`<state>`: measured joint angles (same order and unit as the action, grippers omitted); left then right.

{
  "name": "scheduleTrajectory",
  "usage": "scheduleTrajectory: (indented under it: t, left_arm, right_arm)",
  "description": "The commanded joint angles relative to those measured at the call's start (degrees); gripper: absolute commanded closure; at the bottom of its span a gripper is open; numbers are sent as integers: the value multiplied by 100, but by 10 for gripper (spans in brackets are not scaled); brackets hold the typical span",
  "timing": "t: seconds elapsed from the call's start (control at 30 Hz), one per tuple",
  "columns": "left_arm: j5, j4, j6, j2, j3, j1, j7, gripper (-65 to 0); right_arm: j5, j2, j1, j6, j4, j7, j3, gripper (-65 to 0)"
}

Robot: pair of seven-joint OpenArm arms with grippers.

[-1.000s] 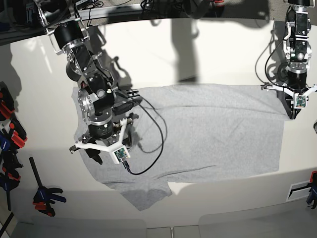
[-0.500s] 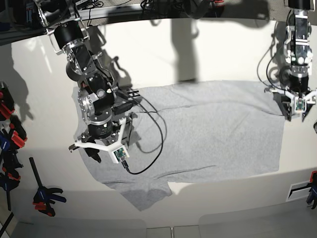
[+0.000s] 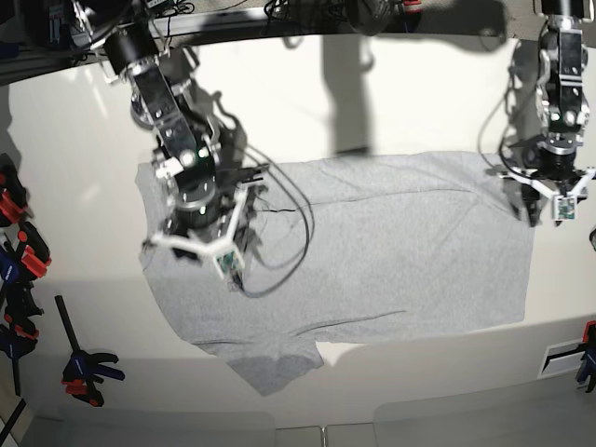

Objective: Fold the T-shirt properly

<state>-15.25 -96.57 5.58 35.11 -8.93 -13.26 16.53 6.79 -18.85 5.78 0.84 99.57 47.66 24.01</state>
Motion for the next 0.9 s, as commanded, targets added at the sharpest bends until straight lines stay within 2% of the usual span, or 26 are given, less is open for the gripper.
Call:
scheduleTrajectory:
  t: [0.0,0.13,0.27,0.33,0.43,0.53,0.6,0.73,0.87]
  left_arm:
    - [33,-131,15,52,-44,15,-109,-256]
    - [-103,164,-293,-260,-44,9,92,-255]
    - [-326,800,-625,-568,-44,13,7,-254]
    - [-326,1040,-758,-662,-44,13,-140,-254]
    - [-328,1377,-767,-730,-44,109,-297,-254]
    - [-328,1648,-778,-730,-46,221,-151,-254]
    - [-323,1676,-778,-730,-46,195,-61,-254]
    - [-7,1676,-778,-723,-46,140,577,-254]
    - [57,1471,-754,-546,-46,-216,568,-254]
  right_arm:
    - [-85,-22,37,-59,92,-181,-96,-269]
    - [-647,-20,-428,138,92,-358,-555,-269]
    - [-1165,-17,-892,435,90,-632,-1392,-269]
    - [-1604,-15,-1110,752,52,-868,-1814,-269]
    - [-1952,81,-1187,1287,-439,-1270,-2234,-265]
    - [-1875,284,-979,1714,-1226,-1300,-2387,-265]
    - [-1749,343,-848,1812,-1714,-1311,-2389,-265]
    - [-1255,260,-782,1766,-2131,-1309,-2437,-265]
    - [-1189,-20,-785,1711,-2124,-1104,-2583,-265]
